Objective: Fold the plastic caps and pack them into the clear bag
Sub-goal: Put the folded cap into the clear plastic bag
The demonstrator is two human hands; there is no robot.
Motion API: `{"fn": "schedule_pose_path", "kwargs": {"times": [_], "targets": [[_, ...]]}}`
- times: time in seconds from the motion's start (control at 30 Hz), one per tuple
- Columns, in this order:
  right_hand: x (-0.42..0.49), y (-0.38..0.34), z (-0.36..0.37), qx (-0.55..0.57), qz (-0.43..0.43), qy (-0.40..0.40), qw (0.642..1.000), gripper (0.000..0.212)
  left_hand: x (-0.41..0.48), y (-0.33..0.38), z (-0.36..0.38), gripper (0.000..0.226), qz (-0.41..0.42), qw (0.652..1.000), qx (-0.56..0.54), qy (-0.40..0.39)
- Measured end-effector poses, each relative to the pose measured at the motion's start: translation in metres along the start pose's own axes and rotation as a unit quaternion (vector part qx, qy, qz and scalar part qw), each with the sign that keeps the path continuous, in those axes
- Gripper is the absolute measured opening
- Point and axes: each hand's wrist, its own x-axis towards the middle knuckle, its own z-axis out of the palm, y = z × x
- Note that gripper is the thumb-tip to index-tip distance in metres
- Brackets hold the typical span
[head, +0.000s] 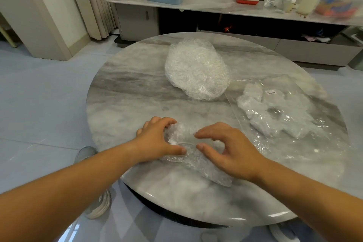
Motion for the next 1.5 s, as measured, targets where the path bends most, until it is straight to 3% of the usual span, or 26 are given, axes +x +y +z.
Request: {"fn": "schedule_pose_path", "kwargs": {"times": [0.13,0.27,0.33,0.43,0.53,0.6,0.93,1.13,1.33,1.5], "targets": [[-0.02,-0.002,0.005,-0.09,-0.139,-0.064,0.984,0.043,-0.001,-0.004,-0.004,0.099,0.011,0.999,-0.006,-0.035],[-0.037,-0.001,0.01,-0.148,-0.158,-0.139,0.966,0.048,-0.004,-0.007,-0.013,0.13,0.029,0.996,-0.008,-0.083],[-0.043,-0.001,0.013,-0.168,-0.158,-0.17,0.958,0.051,-0.006,-0.005,-0.016,0.132,0.028,0.995,-0.009,-0.092],[-0.049,-0.004,0.014,-0.188,-0.153,-0.187,0.952,0.055,-0.012,0.006,-0.016,0.114,0.01,0.996,0.019,-0.09],[-0.053,-0.006,0.012,-0.196,-0.15,-0.162,0.955,0.059,-0.017,0.011,-0.012,0.072,-0.001,0.994,0.091,-0.061],[-0.057,-0.006,0.013,-0.205,-0.148,-0.153,0.955,0.061,-0.018,0.009,-0.014,0.057,-0.017,0.991,0.124,-0.041],[-0.065,-0.006,0.017,-0.174,-0.112,-0.149,0.967,0.042,-0.019,0.005,-0.019,0.054,-0.109,0.988,0.062,-0.086],[-0.057,-0.011,0.015,-0.12,-0.059,-0.174,0.976,0.057,-0.025,0.0,-0.018,0.051,-0.083,0.995,-0.004,-0.05],[-0.045,-0.021,0.018,-0.109,-0.051,-0.069,0.99,0.043,-0.036,0.005,0.002,0.03,-0.02,0.999,-0.043,-0.006],[-0.039,-0.028,0.025,-0.132,-0.076,-0.139,0.979,0.046,-0.037,0.014,0.008,0.022,-0.031,0.987,-0.159,-0.002]]}}
